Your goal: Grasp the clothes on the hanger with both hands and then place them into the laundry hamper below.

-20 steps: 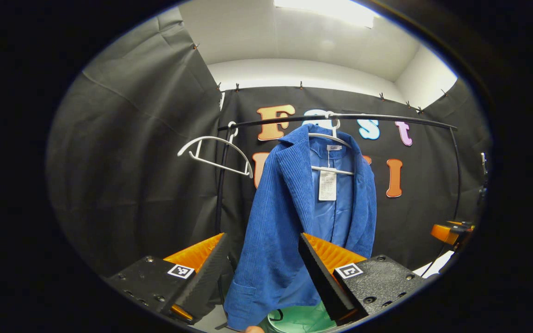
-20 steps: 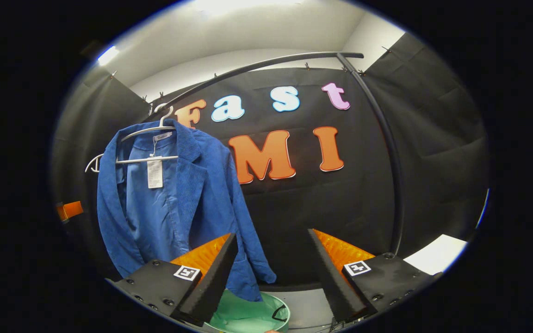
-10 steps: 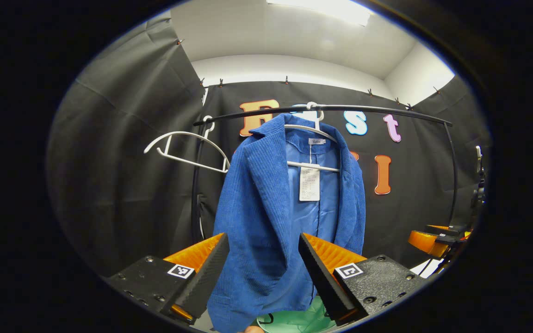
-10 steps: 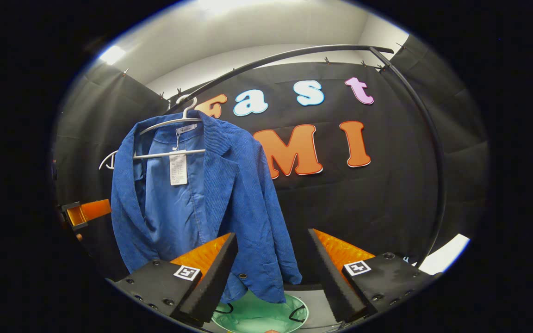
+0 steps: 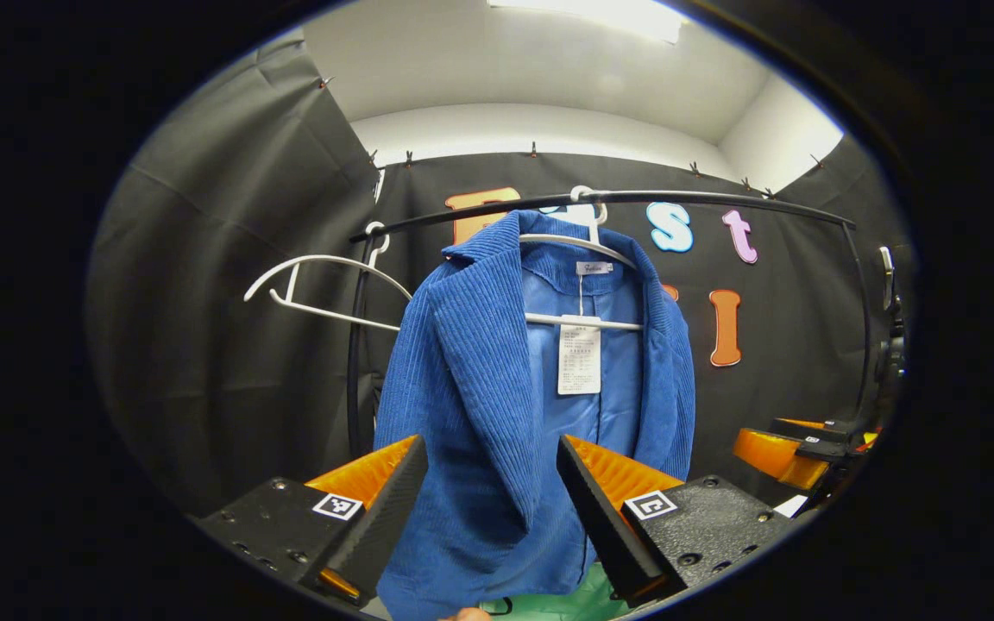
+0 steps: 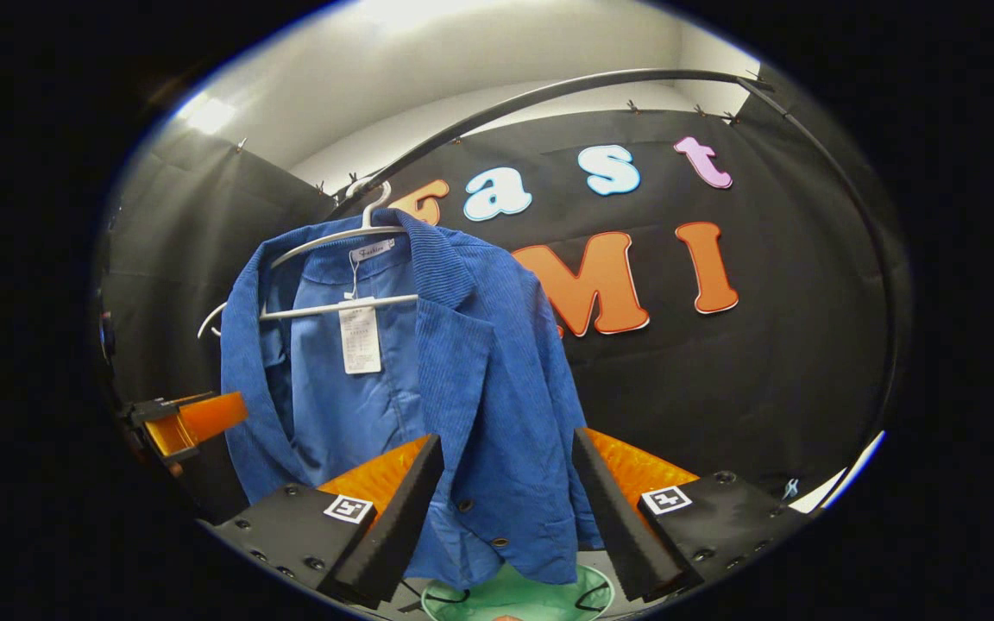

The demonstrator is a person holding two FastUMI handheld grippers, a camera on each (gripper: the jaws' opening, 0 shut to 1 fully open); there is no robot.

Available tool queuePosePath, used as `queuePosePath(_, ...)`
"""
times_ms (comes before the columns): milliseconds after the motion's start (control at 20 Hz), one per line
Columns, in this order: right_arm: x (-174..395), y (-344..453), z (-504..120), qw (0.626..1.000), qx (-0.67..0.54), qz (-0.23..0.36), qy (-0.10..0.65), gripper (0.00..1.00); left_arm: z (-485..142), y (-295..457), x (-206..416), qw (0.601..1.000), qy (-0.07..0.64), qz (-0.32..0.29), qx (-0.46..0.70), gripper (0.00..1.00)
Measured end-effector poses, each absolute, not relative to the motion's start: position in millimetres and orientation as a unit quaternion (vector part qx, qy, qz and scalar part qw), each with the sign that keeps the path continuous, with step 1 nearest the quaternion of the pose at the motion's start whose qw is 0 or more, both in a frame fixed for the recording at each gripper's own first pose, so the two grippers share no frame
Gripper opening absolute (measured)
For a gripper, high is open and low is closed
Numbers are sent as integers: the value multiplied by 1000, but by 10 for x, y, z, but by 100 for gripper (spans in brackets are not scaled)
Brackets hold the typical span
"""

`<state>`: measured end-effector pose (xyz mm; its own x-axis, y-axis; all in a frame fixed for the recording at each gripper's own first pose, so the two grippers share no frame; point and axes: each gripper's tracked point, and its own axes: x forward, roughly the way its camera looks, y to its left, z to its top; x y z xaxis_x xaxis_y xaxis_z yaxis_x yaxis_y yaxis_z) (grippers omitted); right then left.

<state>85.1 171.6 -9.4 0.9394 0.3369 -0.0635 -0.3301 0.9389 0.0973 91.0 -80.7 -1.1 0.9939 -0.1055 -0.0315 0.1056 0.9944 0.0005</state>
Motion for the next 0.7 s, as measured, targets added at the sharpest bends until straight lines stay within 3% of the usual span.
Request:
queuePosePath(50, 915, 1779, -94, 983, 43, 175, 42, 98, -10, -791, 949, 999, 18, -51, 2, 98)
queuePosePath(100, 981, 1836, -99, 982, 41, 178, 43, 98, -20, -775, 999, 999, 20, -47, 4, 95)
queuePosePath(150, 1035, 1886, -96, 982, 36, 179, 44, 89, -25, -766, 1039, 999, 22, -44, 7, 93)
queuePosePath(250, 1168, 1982, -86, 982, 28, 180, 44, 89, -25, -782, 1120, 999, 23, -44, 7, 97)
queuePosePath(300, 1232, 2029, -74, 983, 26, 179, 43, 98, -31, -790, 1155, 999, 24, -44, 6, 98)
queuePosePath(400, 1343, 2143, -51, 982, 25, 182, 43, 100, -34, -793, 1231, 999, 27, -41, 4, 95)
queuePosePath(700, 1752, 2323, -47, 984, 10, 171, 42, 98, -14, -752, 1415, 999, 27, -28, 13, 98)
